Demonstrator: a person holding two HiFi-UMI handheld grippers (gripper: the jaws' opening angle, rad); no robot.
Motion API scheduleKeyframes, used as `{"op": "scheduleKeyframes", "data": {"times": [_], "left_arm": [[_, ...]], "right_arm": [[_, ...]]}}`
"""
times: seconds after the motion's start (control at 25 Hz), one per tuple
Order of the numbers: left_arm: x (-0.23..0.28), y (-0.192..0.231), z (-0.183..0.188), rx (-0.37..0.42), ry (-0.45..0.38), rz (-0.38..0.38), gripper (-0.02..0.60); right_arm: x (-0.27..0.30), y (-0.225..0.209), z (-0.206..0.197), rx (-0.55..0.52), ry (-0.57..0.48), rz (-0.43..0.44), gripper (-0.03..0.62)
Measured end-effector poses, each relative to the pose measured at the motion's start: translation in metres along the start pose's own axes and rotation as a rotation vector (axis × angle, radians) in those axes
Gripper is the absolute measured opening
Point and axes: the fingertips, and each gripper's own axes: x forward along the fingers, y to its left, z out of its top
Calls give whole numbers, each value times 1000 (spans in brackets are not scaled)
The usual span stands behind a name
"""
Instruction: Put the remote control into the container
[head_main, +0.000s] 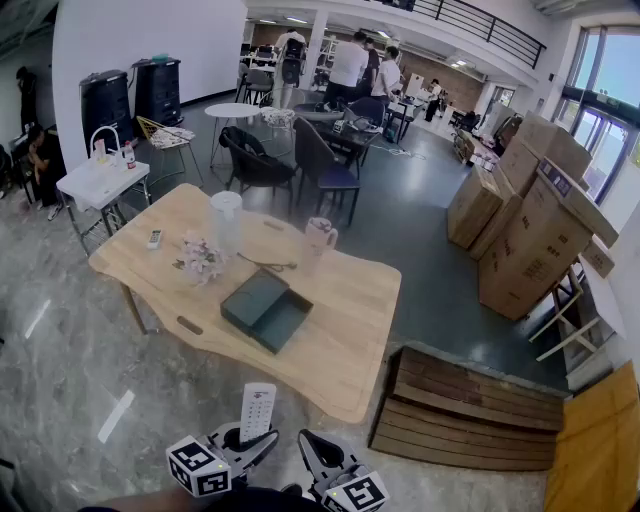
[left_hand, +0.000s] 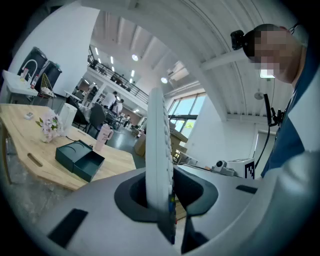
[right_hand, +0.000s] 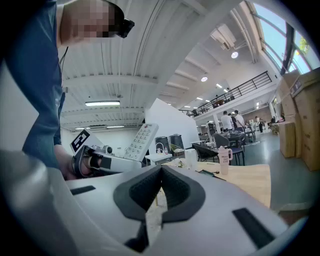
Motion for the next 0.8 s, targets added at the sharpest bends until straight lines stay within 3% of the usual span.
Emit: {"op": "scheduleKeyframes", "data": {"times": [0.48,0.8], "left_arm": [[2,-5,-2,7,4,8,87],[19,-7,0,30,-13,62,87]], "right_arm": [[-4,2,-1,11,2,27,17],[-12,-19,2,36,-20,64,17]]}}
